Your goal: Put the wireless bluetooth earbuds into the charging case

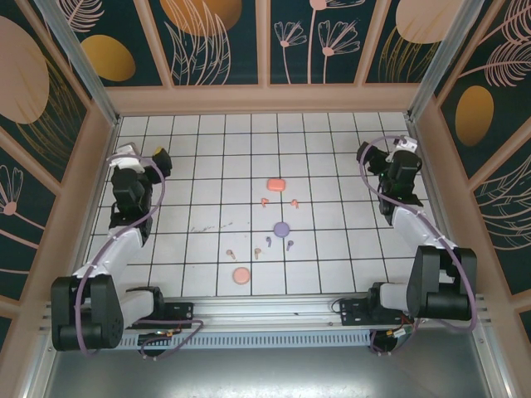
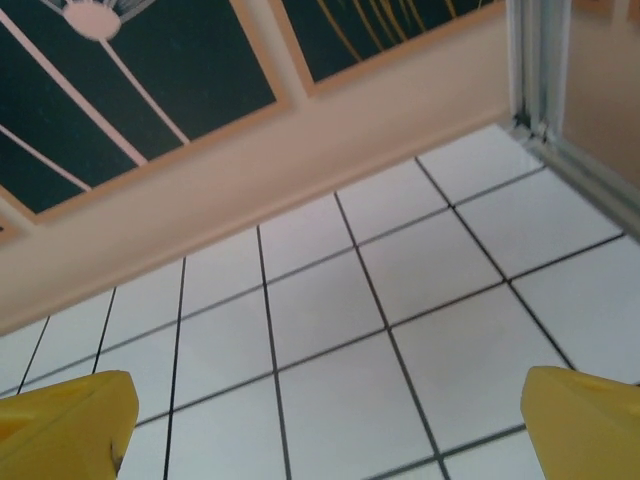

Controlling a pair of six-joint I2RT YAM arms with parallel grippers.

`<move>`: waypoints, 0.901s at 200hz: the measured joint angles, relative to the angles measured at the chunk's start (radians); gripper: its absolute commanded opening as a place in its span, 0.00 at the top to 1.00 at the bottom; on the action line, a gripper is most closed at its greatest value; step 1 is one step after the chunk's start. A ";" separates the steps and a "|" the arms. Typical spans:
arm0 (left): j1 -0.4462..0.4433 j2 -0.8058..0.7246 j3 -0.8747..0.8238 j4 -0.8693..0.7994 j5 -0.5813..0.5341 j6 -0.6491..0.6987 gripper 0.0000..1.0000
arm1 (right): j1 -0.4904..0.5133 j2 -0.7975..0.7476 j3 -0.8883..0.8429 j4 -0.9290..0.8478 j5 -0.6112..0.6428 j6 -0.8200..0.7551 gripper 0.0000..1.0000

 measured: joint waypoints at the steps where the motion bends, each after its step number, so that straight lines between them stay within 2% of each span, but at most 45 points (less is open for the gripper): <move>1: 0.000 -0.001 0.002 -0.003 0.001 -0.003 0.03 | 0.001 0.000 0.000 -0.003 -0.002 0.000 0.01; 27: -0.008 -0.007 0.067 -0.113 0.058 -0.104 0.01 | 0.077 0.000 0.005 -0.141 -0.027 0.016 0.07; 72: -0.064 0.007 0.084 -0.214 0.131 -0.219 0.01 | 0.345 0.000 0.066 -0.349 -0.035 0.069 0.13; 95: -0.090 0.037 0.084 -0.236 0.154 -0.258 0.01 | 0.447 0.012 0.089 -0.418 -0.034 0.126 0.16; 135: -0.139 0.132 0.084 -0.250 0.174 -0.310 0.01 | 0.543 0.150 0.198 -0.521 -0.030 0.207 0.17; 180: -0.177 0.220 0.133 -0.277 0.178 -0.339 0.01 | 0.602 0.380 0.448 -0.628 -0.001 0.251 0.16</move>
